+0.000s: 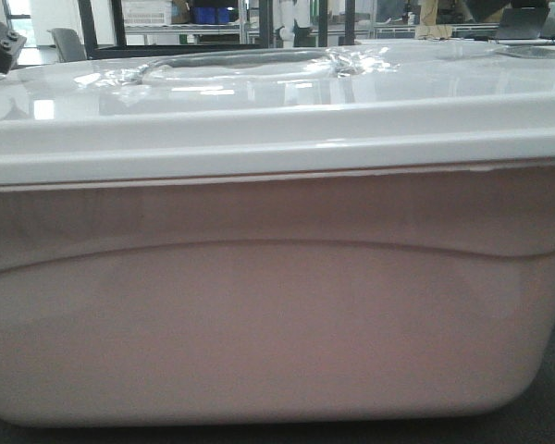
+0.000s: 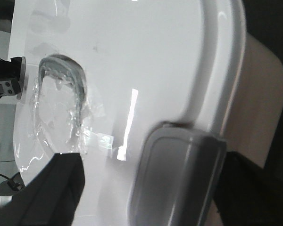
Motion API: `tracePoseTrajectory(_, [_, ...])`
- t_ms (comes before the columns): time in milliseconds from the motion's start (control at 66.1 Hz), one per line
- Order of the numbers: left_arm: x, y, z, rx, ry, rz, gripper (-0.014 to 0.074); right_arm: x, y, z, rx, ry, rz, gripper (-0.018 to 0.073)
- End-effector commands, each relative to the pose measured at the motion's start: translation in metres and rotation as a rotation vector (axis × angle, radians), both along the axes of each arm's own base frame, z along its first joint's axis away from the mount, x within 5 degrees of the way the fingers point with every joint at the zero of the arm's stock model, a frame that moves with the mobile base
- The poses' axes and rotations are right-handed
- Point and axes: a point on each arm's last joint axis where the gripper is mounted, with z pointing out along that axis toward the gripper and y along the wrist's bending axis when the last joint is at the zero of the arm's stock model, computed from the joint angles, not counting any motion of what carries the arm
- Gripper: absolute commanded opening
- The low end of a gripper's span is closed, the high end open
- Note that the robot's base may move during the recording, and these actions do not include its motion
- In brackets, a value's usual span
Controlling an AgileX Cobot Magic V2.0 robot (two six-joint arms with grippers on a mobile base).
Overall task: Grab white bin and place on right shelf
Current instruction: 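Close both grippers on the bin's end clips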
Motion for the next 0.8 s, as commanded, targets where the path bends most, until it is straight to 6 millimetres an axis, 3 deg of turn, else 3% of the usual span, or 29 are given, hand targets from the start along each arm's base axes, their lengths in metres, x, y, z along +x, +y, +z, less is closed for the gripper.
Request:
tracePoseTrajectory(0, [-0.0098, -0.0078, 0.0175, -0.094, -0.011, -0.089, 0.0397, -0.0036, 0.0049, 0.0196, 0.091, -0.05, 0.018, 0.063])
tracePoseTrajectory(257, [-0.0093, -0.0076, 0.0174, -0.091, -0.014, -0.083, 0.0397, -0.0011, 0.0027, 0.0173, 0.055, -0.064, -0.006, 0.0616])
tracePoseTrajectory(530, [-0.0087, -0.0074, 0.0172, -0.089, -0.016, -0.078, 0.0397, 0.0, 0.0022, 0.0172, 0.052, -0.069, -0.017, 0.0396])
tracePoseTrajectory(787, [-0.0087, -0.0074, 0.0172, -0.089, -0.016, -0.078, 0.0397, 0.0005, 0.0019, 0.0172, 0.05, -0.072, -0.023, 0.0373])
